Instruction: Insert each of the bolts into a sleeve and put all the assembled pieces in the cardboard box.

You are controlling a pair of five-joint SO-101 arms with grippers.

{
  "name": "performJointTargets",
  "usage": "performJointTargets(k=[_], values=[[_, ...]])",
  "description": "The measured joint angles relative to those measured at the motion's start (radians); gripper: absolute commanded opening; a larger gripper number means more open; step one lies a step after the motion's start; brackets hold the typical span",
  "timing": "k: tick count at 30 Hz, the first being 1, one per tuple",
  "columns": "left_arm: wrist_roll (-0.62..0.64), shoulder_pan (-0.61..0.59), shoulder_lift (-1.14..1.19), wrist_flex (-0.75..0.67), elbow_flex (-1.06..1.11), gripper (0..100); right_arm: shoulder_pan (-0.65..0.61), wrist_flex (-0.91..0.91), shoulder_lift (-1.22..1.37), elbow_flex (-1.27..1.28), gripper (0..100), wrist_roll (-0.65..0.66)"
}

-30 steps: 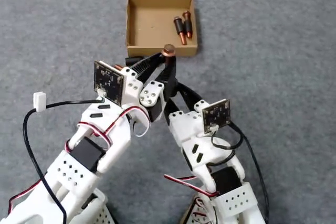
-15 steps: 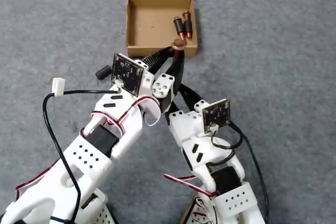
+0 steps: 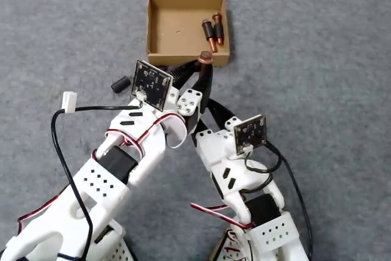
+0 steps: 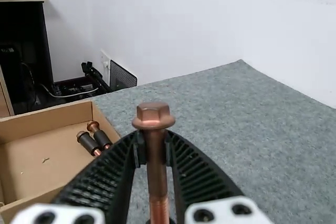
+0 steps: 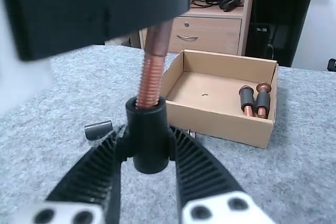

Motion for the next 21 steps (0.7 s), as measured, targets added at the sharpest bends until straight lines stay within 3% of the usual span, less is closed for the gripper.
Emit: performJointTargets(k=[15, 21], values=[[0.002, 0.002, -0.170, 0.068, 0.114, 2, -0.003, 0.000, -0.002, 0.000, 0.2, 0.002], [0.002, 0.002, -0.170, 0.106, 0.110, 14, -0.003, 0.008, -0.002, 0.000, 0.2, 0.002]])
